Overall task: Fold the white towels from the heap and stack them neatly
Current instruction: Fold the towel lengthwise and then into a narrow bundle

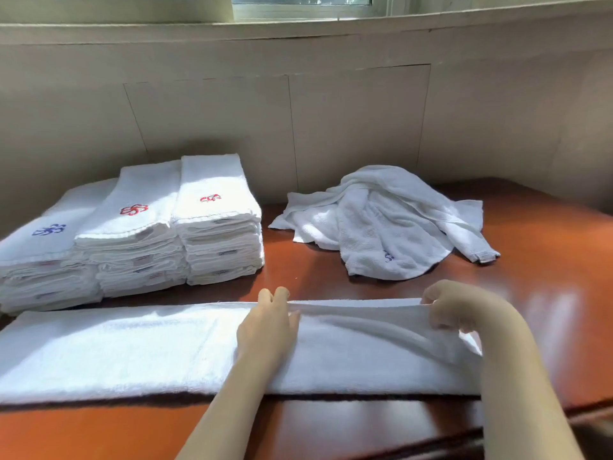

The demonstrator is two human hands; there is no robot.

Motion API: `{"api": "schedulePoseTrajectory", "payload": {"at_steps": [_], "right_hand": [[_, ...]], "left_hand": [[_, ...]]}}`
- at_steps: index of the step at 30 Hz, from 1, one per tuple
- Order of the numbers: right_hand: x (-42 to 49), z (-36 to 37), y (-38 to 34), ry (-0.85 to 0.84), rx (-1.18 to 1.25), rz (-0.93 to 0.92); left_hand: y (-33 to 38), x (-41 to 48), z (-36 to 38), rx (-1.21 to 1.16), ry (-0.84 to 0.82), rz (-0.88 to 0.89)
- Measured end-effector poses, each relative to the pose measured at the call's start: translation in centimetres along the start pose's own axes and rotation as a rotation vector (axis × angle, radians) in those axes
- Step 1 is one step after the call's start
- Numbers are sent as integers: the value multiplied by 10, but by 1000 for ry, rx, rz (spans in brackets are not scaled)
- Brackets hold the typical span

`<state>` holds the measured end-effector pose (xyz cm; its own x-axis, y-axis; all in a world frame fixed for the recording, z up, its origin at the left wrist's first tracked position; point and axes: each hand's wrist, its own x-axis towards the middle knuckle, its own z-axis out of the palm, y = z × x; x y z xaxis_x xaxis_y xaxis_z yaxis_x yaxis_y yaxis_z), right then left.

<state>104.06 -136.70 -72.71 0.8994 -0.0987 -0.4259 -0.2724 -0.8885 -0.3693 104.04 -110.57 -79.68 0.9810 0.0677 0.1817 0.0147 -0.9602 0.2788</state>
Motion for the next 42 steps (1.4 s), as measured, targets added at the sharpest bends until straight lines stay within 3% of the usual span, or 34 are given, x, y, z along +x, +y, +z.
{"api": "schedulePoseTrajectory", "payload": {"at_steps": [3,6,10,17,20,22,26,28,31,34,39,40,42], "right_hand": [[13,-2,11,231,122,51],[30,10,14,441,180,125],[39,24,11,494,228,271],[43,25,6,511,279,323],[42,35,-12,675,161,320],[37,47,-38,760,-54,230],[23,91,-104,668,-303,-178],[18,112,-128,612,-331,-386],[16,137,-151,530,-334,-667],[10,158,-177,425,-216,-793],[2,187,-217,254,-287,-741],[2,192,-221,240,-309,-737],[4,197,-224,233,-310,-718]], "left_hand": [[-6,5,10,128,53,44],[-10,12,14,84,44,90],[-12,16,15,32,65,97],[-13,15,19,-31,135,114],[-11,15,16,-14,184,106],[-9,14,14,21,182,96],[-19,16,3,11,90,84],[-43,15,-13,16,-7,-6],[-101,4,-45,45,-127,-285],[-164,-26,-64,91,-87,-566],[-237,-67,-89,-185,156,-965],[-246,-69,-94,-333,270,-992],[-260,-65,-106,-862,577,-995]]}}
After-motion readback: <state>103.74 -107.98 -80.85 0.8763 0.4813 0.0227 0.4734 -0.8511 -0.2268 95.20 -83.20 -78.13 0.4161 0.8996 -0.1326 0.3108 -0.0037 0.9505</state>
